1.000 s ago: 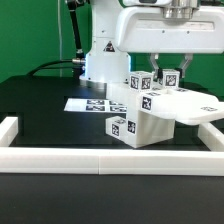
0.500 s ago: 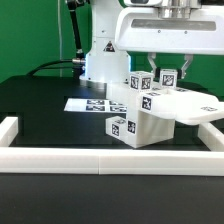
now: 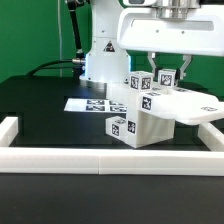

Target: Assemble chair

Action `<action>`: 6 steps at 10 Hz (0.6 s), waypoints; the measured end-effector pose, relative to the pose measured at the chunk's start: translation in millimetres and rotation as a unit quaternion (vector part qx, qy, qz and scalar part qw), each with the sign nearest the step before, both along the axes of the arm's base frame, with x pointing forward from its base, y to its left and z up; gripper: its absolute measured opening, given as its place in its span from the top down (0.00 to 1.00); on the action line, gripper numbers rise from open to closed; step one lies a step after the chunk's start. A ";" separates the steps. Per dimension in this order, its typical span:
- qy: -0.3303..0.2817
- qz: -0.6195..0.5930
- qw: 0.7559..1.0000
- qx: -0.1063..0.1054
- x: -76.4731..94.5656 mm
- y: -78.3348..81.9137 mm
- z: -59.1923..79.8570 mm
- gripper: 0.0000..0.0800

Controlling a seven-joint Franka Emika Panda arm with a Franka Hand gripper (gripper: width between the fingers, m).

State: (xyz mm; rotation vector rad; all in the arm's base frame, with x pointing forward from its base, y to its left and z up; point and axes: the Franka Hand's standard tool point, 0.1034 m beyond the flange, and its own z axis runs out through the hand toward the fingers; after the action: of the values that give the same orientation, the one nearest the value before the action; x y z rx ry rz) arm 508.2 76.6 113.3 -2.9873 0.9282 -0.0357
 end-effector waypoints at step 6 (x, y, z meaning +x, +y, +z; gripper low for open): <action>0.001 -0.167 0.986 0.009 -0.2 2.6 -0.1 0.64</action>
Offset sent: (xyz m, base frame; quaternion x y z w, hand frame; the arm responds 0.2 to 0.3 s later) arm 0.0000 0.0000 0.0000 0.0000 0.0000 0.1938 0.9810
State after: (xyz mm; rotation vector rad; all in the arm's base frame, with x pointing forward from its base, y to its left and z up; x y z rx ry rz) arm 508.1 79.2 113.2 -2.7793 1.4076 -0.0255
